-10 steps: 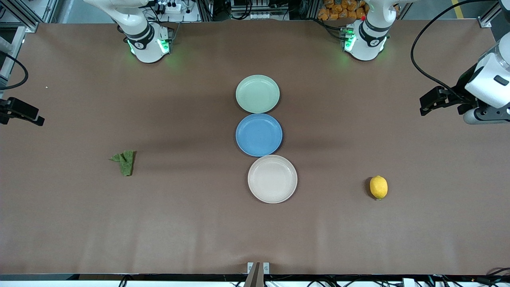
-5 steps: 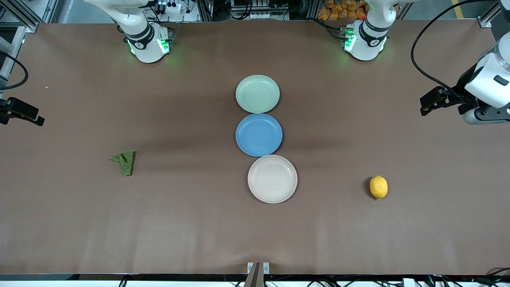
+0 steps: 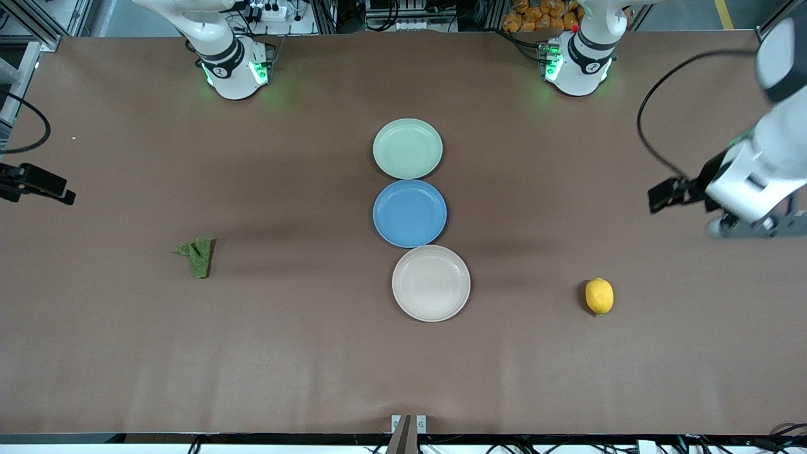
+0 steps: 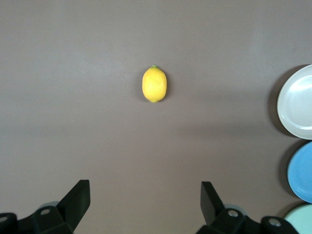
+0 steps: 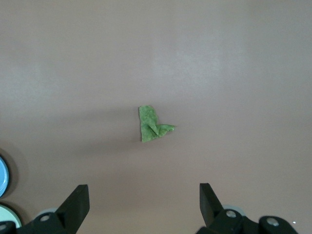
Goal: Place lemon and lettuce in plates
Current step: 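Reach the left gripper to the lemon while the right gripper reaches the lettuce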
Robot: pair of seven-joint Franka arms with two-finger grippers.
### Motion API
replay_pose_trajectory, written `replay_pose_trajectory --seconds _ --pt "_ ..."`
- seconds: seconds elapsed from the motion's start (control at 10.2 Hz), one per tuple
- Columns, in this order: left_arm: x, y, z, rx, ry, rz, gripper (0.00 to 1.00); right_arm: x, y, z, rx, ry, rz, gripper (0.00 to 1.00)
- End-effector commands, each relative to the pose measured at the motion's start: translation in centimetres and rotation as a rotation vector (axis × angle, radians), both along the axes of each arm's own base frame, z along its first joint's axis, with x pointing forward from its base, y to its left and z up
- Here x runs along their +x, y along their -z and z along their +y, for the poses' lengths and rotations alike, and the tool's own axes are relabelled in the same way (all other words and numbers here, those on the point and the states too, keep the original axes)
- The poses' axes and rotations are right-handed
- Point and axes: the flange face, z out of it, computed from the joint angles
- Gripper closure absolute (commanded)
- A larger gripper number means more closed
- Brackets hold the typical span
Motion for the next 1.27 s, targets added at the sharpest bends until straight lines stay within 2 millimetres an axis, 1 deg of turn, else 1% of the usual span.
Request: replay_pose_trajectory --seconds 0.0,0.1,0.29,0.49,0.69,0.78,0.88,0.98,1.17 --pt "3.0 7.1 0.0 0.012 0.015 0.028 0.00 0.4 0.9 -1.9 -0.011 0.025 0.009 0.00" --pt "3.6 10.0 0.4 0.005 0.010 0.042 0.00 0.7 1.6 -2.8 -0.006 0.039 0.014 0.00" --pt "4.1 15.7 0.7 0.005 0.016 0.044 0.00 1.6 3.6 -3.0 -0.009 0.040 0.040 0.00" --pt "5.3 20.6 0.8 0.033 0.045 0.019 0.00 2.3 4.3 -2.6 -0.010 0.033 0.027 0.00" --pt "6.1 24.8 0.9 0.015 0.045 0.003 0.00 3.2 6.5 -2.4 -0.004 0.027 0.051 0.00" --pt "6.4 26.8 1.1 0.008 0.042 0.001 0.00 3.7 7.5 -2.4 -0.004 0.027 0.056 0.00" --pt "6.6 28.9 2.1 -0.002 0.030 -0.006 0.00 4.2 8.0 -2.1 -0.009 0.023 0.046 0.00" --pt "6.8 30.5 2.6 -0.010 0.023 -0.014 0.00 4.5 9.2 -2.4 -0.008 0.026 0.062 0.00" --pt "6.7 32.0 2.6 -0.006 0.031 -0.008 0.00 5.8 12.3 -2.2 -0.011 0.019 0.081 0.00"
